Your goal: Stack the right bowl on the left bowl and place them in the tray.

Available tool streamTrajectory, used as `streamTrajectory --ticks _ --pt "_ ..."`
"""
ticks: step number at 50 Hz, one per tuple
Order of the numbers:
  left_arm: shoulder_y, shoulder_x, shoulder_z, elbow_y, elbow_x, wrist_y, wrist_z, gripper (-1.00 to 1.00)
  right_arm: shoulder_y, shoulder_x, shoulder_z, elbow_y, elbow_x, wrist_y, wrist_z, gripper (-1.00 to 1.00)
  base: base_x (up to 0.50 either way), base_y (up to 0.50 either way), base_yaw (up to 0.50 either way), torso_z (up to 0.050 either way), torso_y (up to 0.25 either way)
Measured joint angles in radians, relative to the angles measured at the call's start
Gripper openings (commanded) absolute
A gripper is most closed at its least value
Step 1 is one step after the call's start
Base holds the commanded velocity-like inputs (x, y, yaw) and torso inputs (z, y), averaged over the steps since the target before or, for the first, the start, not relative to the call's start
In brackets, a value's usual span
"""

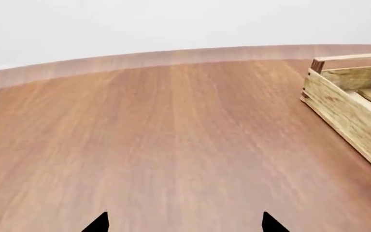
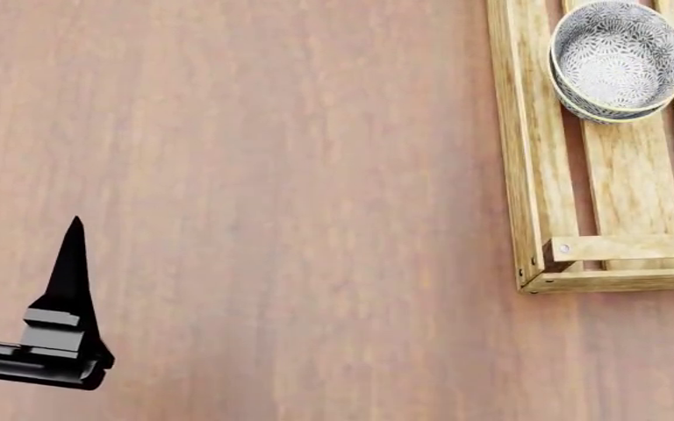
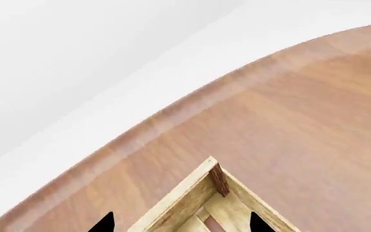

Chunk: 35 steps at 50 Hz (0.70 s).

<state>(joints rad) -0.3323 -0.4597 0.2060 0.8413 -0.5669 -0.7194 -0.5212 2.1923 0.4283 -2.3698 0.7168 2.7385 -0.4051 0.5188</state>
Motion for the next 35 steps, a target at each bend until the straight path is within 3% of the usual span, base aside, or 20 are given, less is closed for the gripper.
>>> streamTrajectory --ticks 7,16,25,35 --pt "-0.028 -0.002 0.006 0.014 0.001 -0.016 -0.012 1.00 -0.101 0.140 -0.002 -0.550 -0.657 -0.298 0.417 1.00 0.00 0.00 0.00 0.000 0.000" --pt "-0.057 -0.002 0.023 0.017 0.008 -0.029 -0.020 1.00 -0.257 0.277 0.094 -0.950 -1.369 -0.335 0.807 1.00 0.00 0.00 0.00 0.000 0.000" --pt "-0.071 -0.003 0.040 0.020 0.021 -0.031 -0.028 1.00 -0.471 0.376 0.279 -1.182 -1.750 -0.196 0.966 1.00 0.00 0.00 0.00 0.000 0.000" --pt "-0.070 -0.004 0.059 0.016 0.042 -0.017 -0.034 1.00 -0.645 0.427 0.413 -1.303 -1.950 -0.081 1.024 1.00 0.00 0.00 0.00 0.000 0.000"
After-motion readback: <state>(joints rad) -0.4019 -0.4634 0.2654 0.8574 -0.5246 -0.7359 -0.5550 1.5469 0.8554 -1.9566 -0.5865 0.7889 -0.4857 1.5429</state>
